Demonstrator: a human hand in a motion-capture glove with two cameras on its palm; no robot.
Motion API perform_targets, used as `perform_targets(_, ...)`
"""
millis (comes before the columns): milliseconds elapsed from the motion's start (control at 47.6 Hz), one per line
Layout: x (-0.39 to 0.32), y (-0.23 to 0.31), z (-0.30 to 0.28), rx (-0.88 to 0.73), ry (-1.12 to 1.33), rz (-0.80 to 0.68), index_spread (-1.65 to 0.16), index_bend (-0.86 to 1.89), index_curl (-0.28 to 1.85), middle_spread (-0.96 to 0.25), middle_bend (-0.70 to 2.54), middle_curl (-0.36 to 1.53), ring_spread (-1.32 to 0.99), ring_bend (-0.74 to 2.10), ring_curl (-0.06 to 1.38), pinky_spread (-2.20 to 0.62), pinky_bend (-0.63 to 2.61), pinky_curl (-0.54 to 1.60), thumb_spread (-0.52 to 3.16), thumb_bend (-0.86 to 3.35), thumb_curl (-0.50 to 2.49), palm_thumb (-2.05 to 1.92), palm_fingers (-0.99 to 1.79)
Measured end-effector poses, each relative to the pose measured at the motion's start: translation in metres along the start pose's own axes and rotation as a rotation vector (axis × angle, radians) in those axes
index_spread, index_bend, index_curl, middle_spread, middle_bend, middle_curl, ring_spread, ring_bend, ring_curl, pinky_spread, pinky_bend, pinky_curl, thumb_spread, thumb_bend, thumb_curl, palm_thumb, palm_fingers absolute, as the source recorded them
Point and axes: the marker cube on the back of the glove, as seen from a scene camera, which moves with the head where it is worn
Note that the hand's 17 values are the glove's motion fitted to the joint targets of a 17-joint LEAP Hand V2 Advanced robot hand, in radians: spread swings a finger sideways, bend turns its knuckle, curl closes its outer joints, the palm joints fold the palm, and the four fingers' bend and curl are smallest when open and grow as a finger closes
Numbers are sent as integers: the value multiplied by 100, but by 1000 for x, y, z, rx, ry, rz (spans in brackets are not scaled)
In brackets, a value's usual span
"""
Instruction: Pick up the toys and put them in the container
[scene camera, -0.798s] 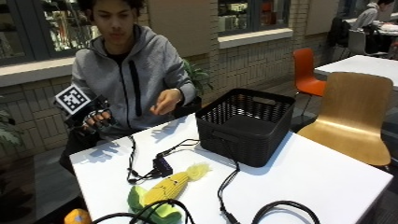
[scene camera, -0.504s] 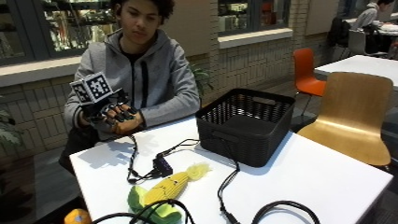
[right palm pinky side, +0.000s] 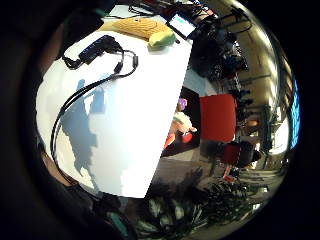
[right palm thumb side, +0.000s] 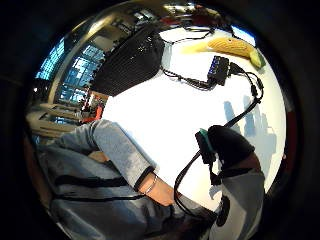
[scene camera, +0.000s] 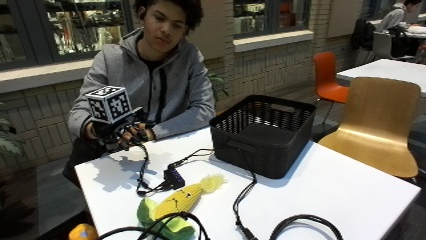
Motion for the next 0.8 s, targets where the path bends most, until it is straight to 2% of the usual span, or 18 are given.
perform_targets(126, 19, -26, -4, -3, -44, 1, -28, 3, 10, 0, 16, 24, -17, 37, 20, -5, 78, 35, 147, 41, 21, 20, -24)
perform_targets(378, 66, -118, 2, -79, -72, -6, -28, 5, 9, 0, 15, 26, -17, 34, 23, -3, 80, 36, 144, 38, 24, 22, -23)
perform_targets(588, 103, -188, 28, -256, -139, -7, -28, 7, 10, 1, 16, 27, -16, 28, 24, -2, 76, 35, 139, 35, 26, 25, -26)
perform_targets(798, 117, -225, 56, -383, -81, 107, -29, 11, 13, 0, 14, 26, -15, 18, 24, 0, 65, 33, 131, 27, 26, 23, -28)
